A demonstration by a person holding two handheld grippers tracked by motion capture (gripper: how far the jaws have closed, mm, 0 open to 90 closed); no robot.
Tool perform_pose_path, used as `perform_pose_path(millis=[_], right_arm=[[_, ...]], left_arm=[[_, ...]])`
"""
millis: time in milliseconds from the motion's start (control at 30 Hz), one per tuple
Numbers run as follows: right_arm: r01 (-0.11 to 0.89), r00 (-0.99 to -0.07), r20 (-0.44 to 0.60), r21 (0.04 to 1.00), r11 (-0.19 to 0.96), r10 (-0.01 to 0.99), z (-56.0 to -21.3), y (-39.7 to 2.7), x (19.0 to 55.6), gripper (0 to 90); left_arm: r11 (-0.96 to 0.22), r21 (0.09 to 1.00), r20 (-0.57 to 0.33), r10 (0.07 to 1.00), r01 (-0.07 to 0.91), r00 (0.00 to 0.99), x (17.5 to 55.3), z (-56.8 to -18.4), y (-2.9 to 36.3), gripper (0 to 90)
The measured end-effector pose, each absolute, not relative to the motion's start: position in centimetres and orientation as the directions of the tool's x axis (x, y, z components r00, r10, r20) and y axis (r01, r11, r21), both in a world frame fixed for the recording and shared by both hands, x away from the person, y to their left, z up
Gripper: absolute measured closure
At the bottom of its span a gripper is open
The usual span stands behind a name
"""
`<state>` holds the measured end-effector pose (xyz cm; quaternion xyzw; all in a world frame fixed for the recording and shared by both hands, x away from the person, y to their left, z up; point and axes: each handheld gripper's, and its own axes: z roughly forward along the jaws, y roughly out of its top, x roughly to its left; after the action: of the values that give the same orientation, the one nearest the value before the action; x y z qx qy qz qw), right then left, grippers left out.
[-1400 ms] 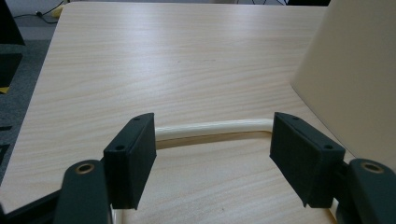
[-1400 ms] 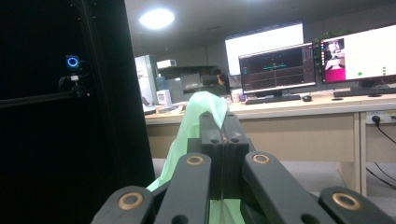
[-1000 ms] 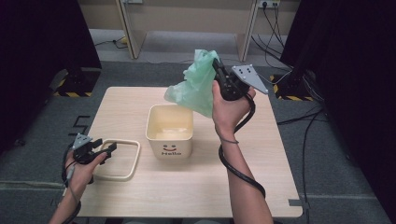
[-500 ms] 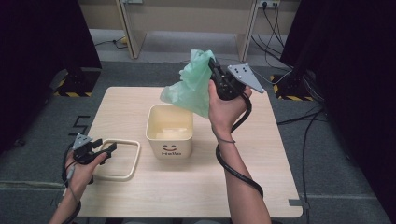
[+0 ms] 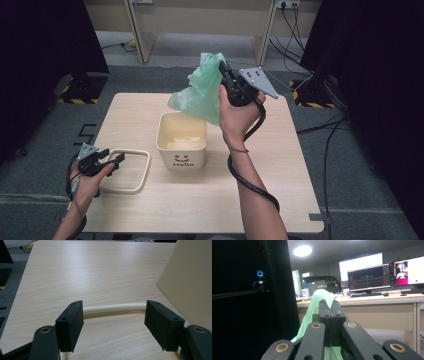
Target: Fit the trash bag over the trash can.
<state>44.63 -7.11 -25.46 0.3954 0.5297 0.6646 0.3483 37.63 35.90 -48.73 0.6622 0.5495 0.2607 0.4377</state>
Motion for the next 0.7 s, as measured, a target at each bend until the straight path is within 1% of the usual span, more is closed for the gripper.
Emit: perform_pose_path(millis=[700], right_arm=[[-0.045,-0.468,0.147,0.981,-0.19,0.871,-25.2,-5.7,44.6,90.0]], left_arm=[[-0.012,0.867,-0.136,0.956,0.498,0.259,37.7,-48.7,35.9,30.7]])
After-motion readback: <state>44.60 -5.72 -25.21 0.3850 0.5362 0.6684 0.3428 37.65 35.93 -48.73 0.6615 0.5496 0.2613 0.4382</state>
